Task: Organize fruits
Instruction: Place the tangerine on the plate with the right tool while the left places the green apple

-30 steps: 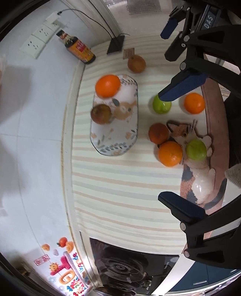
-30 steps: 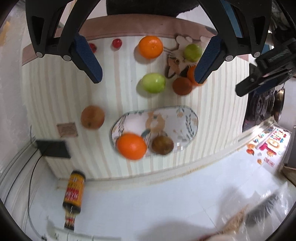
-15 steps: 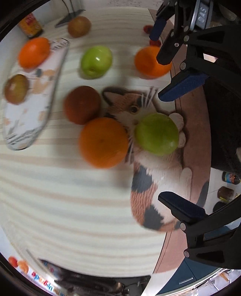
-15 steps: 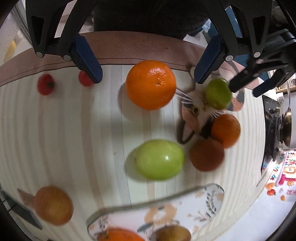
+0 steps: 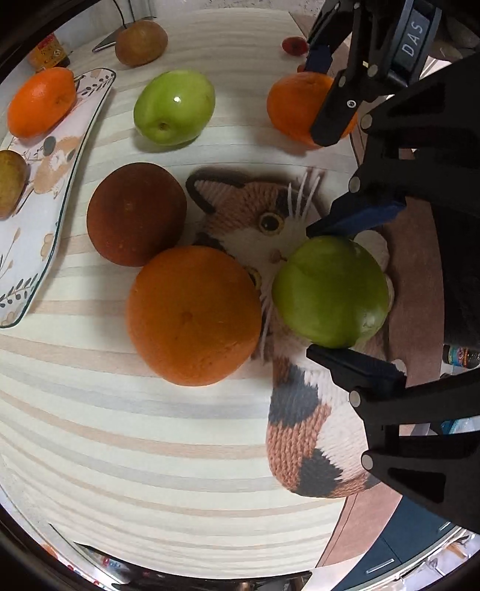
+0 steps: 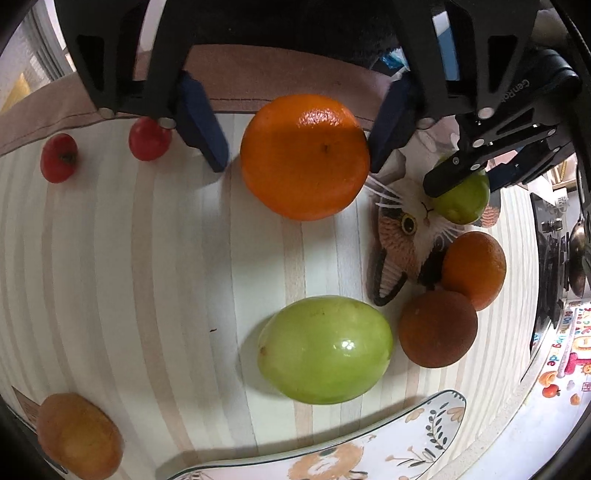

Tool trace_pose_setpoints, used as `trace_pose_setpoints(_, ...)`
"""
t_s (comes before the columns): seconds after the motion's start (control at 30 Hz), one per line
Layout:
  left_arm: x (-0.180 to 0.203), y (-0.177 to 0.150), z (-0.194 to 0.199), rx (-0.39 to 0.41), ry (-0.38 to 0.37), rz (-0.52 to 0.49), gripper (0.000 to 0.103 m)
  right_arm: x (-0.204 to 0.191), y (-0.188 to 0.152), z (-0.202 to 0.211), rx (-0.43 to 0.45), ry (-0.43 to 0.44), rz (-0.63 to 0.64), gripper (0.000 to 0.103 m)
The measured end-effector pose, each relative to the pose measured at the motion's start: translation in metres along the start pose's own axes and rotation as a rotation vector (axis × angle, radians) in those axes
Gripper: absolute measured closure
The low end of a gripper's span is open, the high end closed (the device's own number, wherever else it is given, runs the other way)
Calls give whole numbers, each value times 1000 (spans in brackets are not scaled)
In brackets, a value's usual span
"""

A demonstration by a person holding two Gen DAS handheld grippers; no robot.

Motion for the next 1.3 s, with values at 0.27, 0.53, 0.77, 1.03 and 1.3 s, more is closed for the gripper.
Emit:
trace_pose_setpoints(0.27,-6,0,2,4,-4,11,48,-4,0,-1,4,-21,47,36)
trace_pose_setpoints(0.53,-13,0,2,9,-7,17,48,9,3,-3,-18,6,1,33)
trace_pose_setpoints(0.77,-9,-1,4,10,-9,18,48,1,4,-3,6,-13,38,37)
trace_pose_setpoints(1.03,1,-2,24,31,-64,-12,48,-4,2,3,30,-3,61,37)
trace_pose_setpoints(1.3,16,37,114,186,-156,-66,48,-12,26,79,151,112,48,37)
Point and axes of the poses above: each gripper's, at about its wrist camera, not at the fingertips, and z roughly against the way its jaws point, x to its right, y to its top, the point moved 6 cm from there along -z, roughly the way its jaws point, and after that the axes turned 10 degrees about -z, right-handed, at the moved point
